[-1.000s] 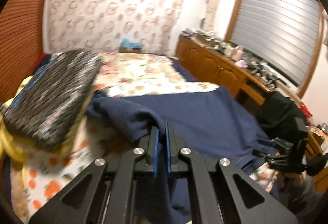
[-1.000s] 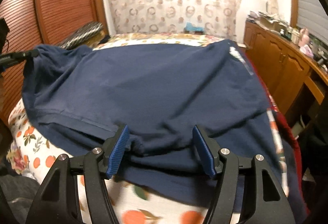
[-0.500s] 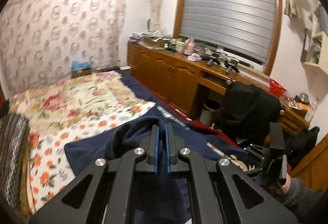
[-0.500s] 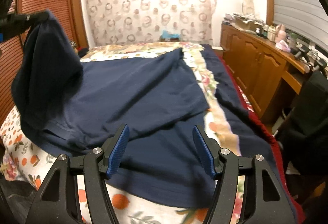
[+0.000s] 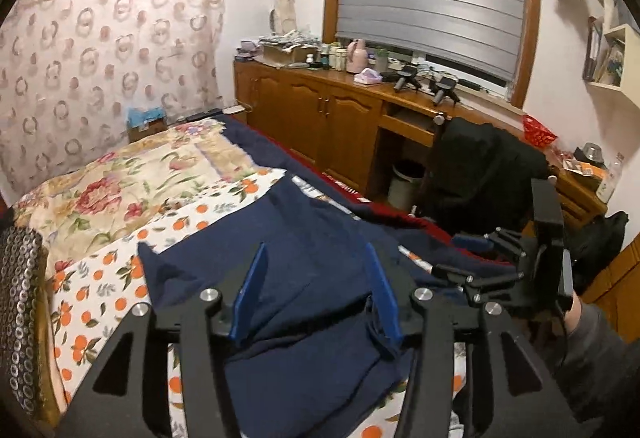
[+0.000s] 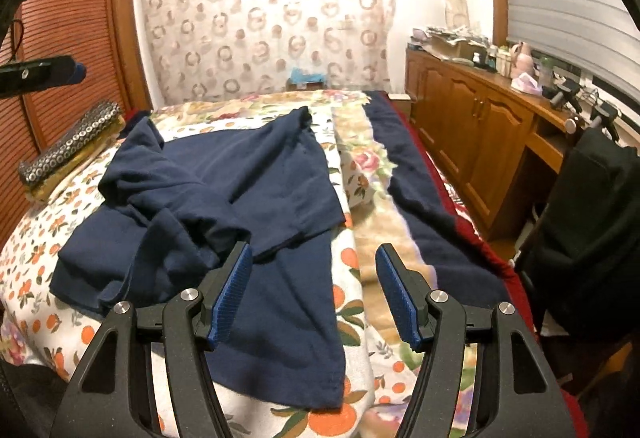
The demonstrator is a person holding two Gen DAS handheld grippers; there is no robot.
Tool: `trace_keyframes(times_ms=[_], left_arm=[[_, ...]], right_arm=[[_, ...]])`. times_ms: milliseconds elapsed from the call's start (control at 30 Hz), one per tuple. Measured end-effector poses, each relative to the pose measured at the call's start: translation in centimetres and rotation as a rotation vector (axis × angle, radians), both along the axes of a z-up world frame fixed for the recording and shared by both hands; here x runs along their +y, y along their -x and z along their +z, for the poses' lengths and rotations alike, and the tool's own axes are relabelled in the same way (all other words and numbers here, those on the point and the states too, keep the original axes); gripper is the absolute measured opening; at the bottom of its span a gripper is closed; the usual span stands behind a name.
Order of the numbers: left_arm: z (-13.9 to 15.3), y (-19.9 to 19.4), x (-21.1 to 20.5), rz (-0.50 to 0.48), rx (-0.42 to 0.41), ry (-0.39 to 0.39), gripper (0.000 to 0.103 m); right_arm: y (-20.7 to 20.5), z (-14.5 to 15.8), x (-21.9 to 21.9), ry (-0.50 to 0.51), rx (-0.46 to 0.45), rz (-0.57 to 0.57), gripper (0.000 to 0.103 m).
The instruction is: Fold small clothes
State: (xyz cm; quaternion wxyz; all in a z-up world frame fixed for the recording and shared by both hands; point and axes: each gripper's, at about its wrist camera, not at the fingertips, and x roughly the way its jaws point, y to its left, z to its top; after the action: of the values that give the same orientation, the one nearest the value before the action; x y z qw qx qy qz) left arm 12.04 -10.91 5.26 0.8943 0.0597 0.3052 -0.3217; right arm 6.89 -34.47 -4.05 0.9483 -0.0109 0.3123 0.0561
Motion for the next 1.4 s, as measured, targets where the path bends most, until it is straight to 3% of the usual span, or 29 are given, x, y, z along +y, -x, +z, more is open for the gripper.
trace_keyframes(times_ms=[300, 667, 1400], left_arm=[[-4.1, -0.5, 5.4, 0.112, 0.056, -0.018, 0.05], [-7.3, -0.2, 11.4, 0.254, 0.107, 0.012, 0.05], [-8.3, 2.8, 15.7, 0.329, 0.096, 0.041, 0.05]], right_arm=[[-2.8, 0.0, 0.9, -0.01, 0.025, 0.047, 0.065], [-5.5, 1.3, 7.5, 0.036, 0.008, 0.194, 0.065], [-8.9, 1.3, 18.2, 0.113, 0.047, 0.419, 0.065]])
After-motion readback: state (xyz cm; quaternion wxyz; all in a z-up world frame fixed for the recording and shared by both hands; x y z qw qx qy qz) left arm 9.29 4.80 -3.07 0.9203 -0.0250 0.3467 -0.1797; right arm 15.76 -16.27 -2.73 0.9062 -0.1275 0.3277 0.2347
